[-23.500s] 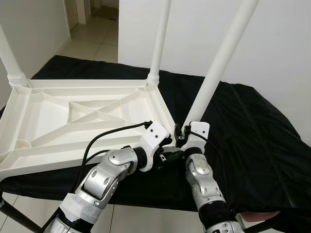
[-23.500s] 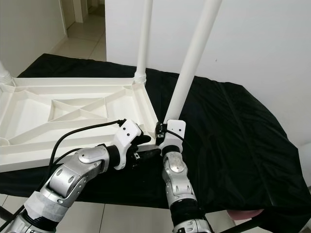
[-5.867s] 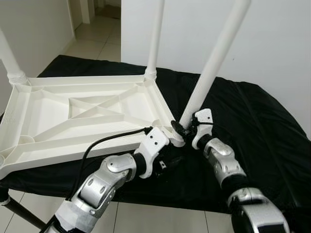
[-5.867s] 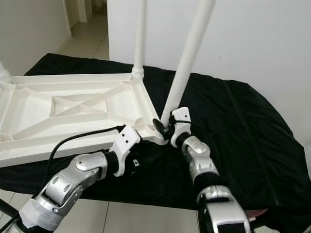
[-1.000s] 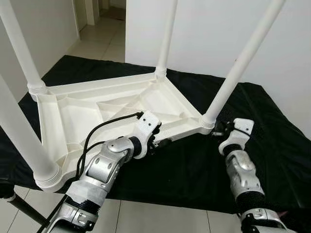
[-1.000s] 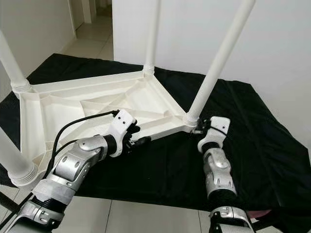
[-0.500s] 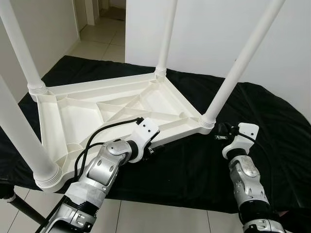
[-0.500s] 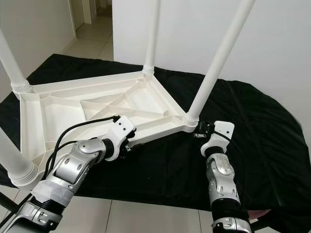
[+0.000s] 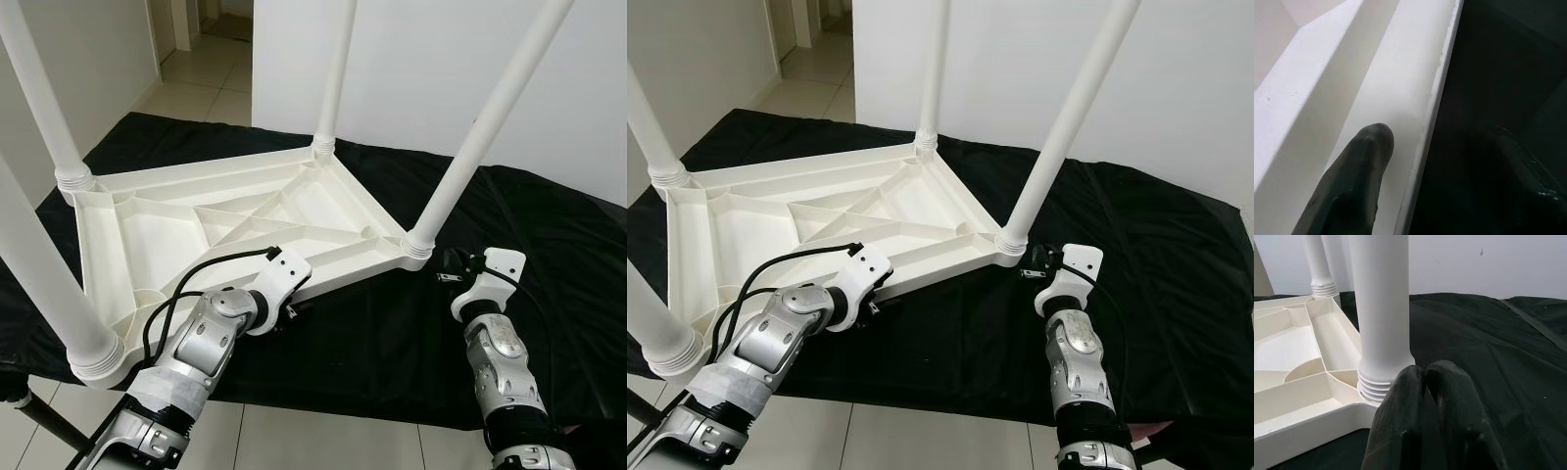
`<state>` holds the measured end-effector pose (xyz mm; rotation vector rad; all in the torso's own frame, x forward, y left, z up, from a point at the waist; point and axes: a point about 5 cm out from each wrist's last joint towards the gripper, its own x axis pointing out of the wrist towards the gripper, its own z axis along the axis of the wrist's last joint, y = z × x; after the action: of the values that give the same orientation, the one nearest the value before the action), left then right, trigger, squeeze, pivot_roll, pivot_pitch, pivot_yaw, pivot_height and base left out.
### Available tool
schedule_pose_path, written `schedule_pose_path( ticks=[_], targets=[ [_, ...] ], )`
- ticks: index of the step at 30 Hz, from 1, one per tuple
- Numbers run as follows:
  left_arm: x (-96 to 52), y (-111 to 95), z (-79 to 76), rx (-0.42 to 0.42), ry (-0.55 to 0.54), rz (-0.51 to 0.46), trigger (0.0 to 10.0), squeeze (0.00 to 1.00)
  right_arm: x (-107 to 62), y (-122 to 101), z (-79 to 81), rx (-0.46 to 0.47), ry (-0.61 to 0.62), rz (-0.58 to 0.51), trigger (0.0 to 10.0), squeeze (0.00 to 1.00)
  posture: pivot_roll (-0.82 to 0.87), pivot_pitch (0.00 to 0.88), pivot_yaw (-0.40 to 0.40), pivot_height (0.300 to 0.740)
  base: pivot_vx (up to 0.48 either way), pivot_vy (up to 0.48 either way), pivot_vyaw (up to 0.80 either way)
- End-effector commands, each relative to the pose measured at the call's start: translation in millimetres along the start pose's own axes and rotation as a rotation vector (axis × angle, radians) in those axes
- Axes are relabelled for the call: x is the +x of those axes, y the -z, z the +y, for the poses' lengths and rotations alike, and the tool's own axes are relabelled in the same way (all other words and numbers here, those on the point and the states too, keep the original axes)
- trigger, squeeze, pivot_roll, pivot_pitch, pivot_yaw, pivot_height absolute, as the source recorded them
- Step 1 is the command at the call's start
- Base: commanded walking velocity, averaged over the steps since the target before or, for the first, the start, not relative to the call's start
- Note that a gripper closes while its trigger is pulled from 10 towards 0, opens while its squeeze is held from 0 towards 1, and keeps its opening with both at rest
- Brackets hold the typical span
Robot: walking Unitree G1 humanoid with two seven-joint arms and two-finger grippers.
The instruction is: Building children table
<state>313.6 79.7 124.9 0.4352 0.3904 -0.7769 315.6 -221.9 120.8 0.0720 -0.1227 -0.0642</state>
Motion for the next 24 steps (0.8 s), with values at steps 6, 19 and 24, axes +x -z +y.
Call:
schedule_pose_path(
  ticks=[6,19,24],
  targets=[
    [0.2,5.4,6.7,0.019,-0.148,0.024,0.0,0.00,0.5,-3.2,-4.8,-0.001,0.016,0.000,10.0,0.00,-0.02,0.000,-0.078,0.740,0.000,0.000,0.00],
    [13.2,-16.5,-3.3,0.061,-0.116,-0.038,0.0,0.00,4.4,-4.5,-0.4,0.009,0.013,-0.004,10.0,0.00,-0.01,0.000,-0.074,0.740,0.000,0.000,0.00],
    [22.4,-39.0,-13.9,0.095,-0.086,-0.097,0.0,0.00,5.9,-3.9,3.3,0.015,0.010,-0.006,10.0,0.00,-0.01,0.000,-0.069,0.740,0.000,0.000,0.00]
  ],
)
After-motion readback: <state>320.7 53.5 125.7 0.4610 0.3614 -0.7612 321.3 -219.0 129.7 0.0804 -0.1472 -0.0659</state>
